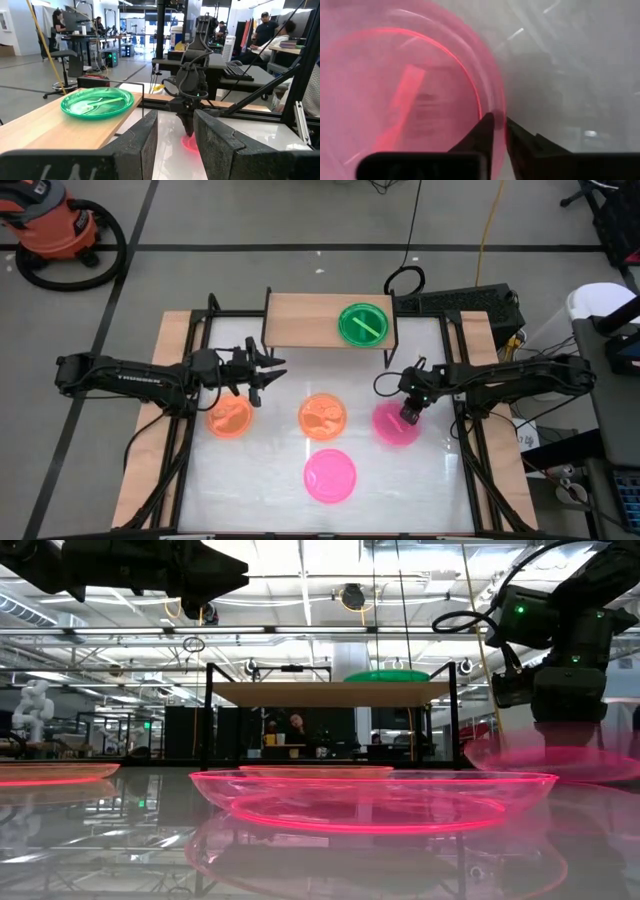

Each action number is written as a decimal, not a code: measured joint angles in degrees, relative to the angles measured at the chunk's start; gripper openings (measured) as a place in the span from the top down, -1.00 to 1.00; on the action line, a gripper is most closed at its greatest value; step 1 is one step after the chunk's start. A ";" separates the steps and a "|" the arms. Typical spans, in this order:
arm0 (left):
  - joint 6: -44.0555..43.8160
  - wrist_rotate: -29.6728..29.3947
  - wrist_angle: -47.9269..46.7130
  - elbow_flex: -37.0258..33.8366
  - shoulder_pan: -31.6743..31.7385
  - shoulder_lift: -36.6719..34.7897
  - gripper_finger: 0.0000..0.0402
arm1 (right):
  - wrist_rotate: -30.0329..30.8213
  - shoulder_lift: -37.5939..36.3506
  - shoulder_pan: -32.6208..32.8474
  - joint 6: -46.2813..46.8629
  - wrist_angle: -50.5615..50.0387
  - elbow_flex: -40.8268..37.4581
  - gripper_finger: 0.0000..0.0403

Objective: Place and stack plates onto a shelf
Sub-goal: Put the top pink plate on the shelf

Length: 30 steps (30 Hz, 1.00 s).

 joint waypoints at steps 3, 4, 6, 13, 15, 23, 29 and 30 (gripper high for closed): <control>0.00 -0.01 -0.02 0.00 0.00 0.00 0.35 | -1.65 -0.76 0.02 -0.65 0.51 -0.01 0.98; 0.00 -0.01 -0.02 0.00 0.01 0.00 0.35 | -2.22 -1.07 0.02 -0.72 0.81 -0.03 0.98; 0.00 -0.01 -0.02 0.00 0.01 0.00 0.35 | -3.21 -1.87 0.02 -0.70 1.66 -0.06 0.97; 0.02 0.00 -0.04 0.00 -0.01 0.00 0.35 | -4.41 -4.26 0.02 -0.67 4.07 -0.04 1.00; 0.02 -0.01 -0.04 0.00 0.00 0.00 0.35 | -4.39 -5.10 0.02 -0.42 4.41 -0.04 1.00; 0.02 -0.02 0.02 0.00 0.00 0.00 0.35 | -5.66 -9.94 0.01 0.67 11.02 -0.04 1.00; 0.02 -0.01 0.08 0.00 0.01 0.00 0.35 | -5.78 -12.95 -0.43 3.12 27.81 0.00 1.00; 0.02 -0.01 0.10 0.00 0.00 0.00 0.35 | -5.56 -12.97 -0.79 3.12 31.29 0.00 1.00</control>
